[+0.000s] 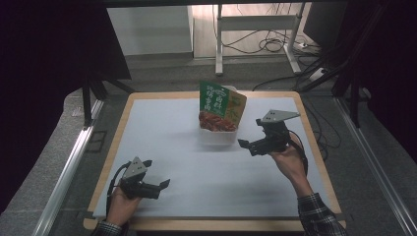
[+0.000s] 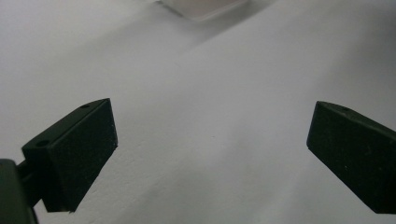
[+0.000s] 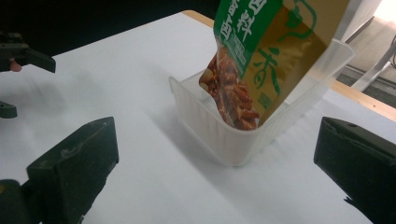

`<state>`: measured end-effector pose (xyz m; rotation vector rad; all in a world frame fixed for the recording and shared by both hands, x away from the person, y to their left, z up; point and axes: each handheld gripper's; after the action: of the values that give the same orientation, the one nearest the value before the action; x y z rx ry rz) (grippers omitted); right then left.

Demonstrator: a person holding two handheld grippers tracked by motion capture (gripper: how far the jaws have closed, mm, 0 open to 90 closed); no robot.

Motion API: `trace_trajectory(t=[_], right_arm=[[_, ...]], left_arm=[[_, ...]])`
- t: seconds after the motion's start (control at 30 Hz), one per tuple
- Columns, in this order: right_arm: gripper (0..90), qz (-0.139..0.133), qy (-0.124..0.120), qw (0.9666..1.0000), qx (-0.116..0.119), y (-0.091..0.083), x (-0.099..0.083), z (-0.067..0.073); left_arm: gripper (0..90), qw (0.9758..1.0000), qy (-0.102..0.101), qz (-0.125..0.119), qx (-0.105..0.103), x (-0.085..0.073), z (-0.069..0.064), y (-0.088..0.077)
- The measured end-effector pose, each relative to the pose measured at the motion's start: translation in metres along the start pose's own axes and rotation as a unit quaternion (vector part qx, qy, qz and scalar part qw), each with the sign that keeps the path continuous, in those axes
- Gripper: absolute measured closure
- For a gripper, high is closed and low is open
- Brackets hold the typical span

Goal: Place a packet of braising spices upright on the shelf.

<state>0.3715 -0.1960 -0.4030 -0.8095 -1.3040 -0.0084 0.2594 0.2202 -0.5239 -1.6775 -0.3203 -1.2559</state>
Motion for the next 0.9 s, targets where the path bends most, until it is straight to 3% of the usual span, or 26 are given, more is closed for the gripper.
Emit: trace_trajectory(t=[0.5, 0.9], right_arm=[[0.0, 0.012, 0.001, 0.9999, -0.011, -0.013, -0.022, 0.009], [0.0, 0.019, -0.015, 0.9994, -0.026, -0.024, -0.044, 0.018]], left_arm=[[1.7, 1.0000, 0.001, -0.001, 0.000, 0.000, 0.000, -0.001], [1.7, 1.0000, -0.001, 0.000, 0.001, 0.000, 0.000, -0.001]])
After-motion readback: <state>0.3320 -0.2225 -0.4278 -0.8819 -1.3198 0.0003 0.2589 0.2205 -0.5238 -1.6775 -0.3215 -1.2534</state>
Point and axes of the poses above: each handheld gripper's, and its own axes: y roughly forward along the jaws, x roughly out of its top, z roughly to its left, and after that the axes turned 6 degrees about x, right-handed
